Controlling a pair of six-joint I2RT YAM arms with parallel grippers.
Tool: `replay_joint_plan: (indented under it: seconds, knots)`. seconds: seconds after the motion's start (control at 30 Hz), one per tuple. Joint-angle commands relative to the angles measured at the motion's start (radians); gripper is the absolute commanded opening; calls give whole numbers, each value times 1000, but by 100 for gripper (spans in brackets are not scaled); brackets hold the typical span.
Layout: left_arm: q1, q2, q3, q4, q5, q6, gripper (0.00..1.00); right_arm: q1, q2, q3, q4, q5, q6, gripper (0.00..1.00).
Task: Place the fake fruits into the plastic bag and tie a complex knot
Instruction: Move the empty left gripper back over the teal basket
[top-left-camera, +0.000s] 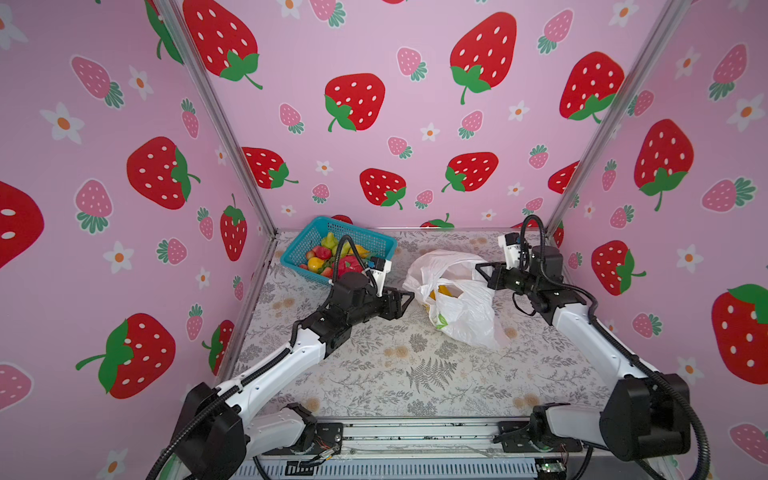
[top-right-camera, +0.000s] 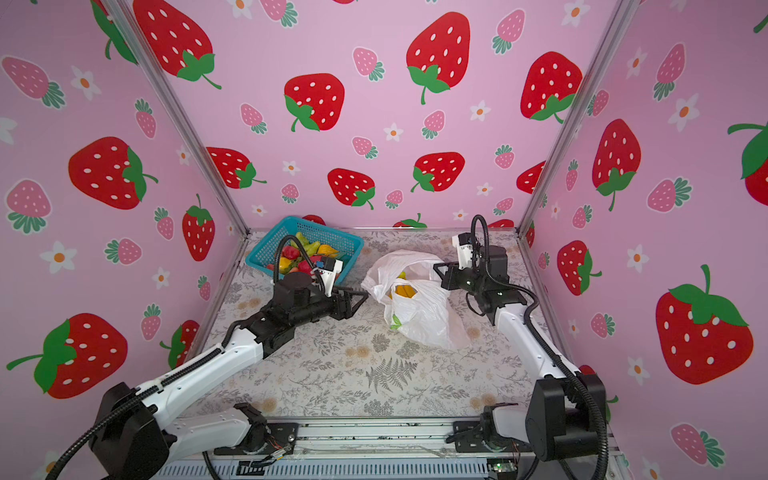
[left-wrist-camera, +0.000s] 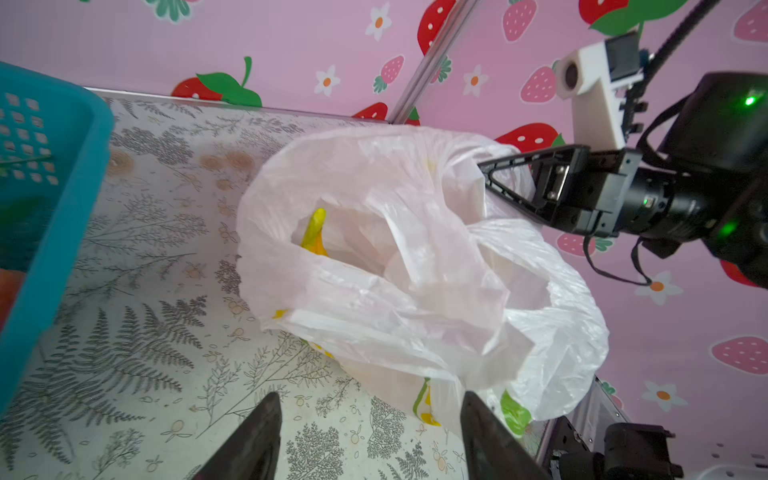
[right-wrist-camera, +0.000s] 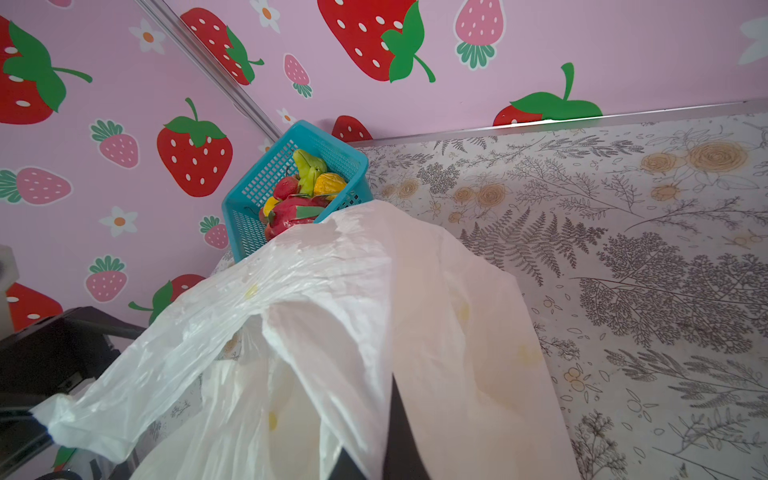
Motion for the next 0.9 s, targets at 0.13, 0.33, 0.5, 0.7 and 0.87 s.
replay_joint_plan:
  seconds: [0.13,0.33,0.5,0.7,0.87]
  knots:
    - [20,71,142,-184,-12,66,71,1,1,-23,98,-82,80,0]
    - [90,79,182,-157,-300,23,74,9,-26,-40,118,-37,91,0]
    - [270,261,382,-278,-377,95,78,9,0,-29,117,-60,85,0]
    - [496,513,594,-352,-338,100,81,9,7,-42,121,-61,71,0]
    - [588,758,841,-481,-218,77,81,10,35,-33,126,-77,64,0]
